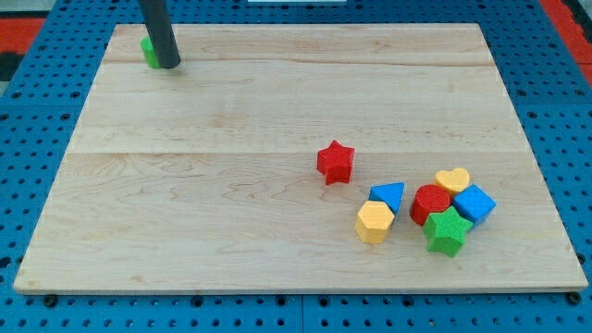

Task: Push your hand at the bottom right corner

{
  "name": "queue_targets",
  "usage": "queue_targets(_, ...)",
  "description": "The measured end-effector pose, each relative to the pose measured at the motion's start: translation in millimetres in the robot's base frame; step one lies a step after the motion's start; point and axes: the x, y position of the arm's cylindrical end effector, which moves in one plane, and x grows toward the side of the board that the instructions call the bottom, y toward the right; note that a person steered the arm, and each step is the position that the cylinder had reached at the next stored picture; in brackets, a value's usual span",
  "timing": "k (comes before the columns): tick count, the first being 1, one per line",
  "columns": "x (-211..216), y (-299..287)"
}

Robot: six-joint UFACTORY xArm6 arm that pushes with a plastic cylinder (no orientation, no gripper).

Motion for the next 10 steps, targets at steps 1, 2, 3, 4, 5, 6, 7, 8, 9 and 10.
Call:
queue_targets(1,5,26)
queue_targets(2,5,27)
queue_targets(3,5,27)
queue_targets(4,31,27)
queue_targets(5,113,50)
queue_targets(6,166,72)
queue_targets(7,208,138)
queue_targets(8,209,166)
queue_targets(9,249,165)
queue_targets(10,316,176)
